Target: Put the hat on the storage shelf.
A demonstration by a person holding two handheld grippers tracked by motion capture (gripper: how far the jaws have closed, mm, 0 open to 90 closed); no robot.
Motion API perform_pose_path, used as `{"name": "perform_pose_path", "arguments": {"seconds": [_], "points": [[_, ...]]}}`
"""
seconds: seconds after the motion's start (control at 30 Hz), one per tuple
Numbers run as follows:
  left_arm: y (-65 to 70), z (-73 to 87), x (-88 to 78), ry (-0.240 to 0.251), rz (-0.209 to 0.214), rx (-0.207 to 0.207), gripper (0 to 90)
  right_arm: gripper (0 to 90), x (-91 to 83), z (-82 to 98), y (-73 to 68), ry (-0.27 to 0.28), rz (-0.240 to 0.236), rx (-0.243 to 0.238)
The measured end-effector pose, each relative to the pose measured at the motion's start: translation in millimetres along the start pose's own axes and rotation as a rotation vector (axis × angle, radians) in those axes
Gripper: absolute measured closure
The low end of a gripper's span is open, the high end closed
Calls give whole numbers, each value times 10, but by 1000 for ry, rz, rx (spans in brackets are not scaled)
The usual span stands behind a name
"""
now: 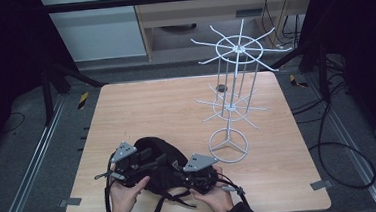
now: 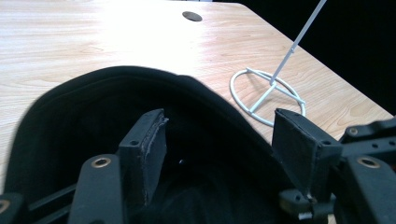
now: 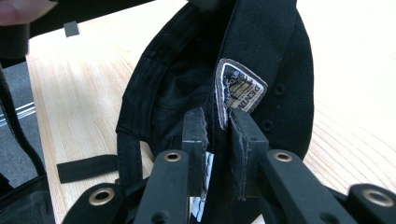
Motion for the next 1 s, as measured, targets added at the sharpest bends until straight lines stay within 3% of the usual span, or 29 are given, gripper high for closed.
{"name": "perform_pose_path", "arguments": {"seconds": [0.3,0.33,0.47,0.5,0.63,0.77,0.83,1.0], "points": [[-30,27,244,-46,-25,-25,378,761,6,14,-74,6,-40,-22],[-35,35,257,-50,-31,-27,442,760,6,20,-86,5,-44,-28],[-32,40,251,-38,-13,-36,509,744,3,22,-89,3,-49,-27],[-30,41,245,-36,-11,-37,569,716,-10,20,-95,3,-65,-23],[-33,40,200,-25,3,-58,651,653,-75,5,-95,18,-83,-16],[-21,29,158,-14,16,-69,698,618,-183,-34,-56,57,-95,1],[-4,14,127,-4,29,-71,717,601,-299,-71,48,95,-77,21],[98,-56,16,22,73,-44,759,570,-375,-49,247,110,-25,63]]}}
Point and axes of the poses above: each handheld gripper's, and its own axes: x roughly forward along the jaws, z roughly out of its underside, y roughly to its right, the point moved 5 cm from there along x, roughly forward along the jaws, and after that the axes turned 10 degrees about z, right-handed, at the moved point
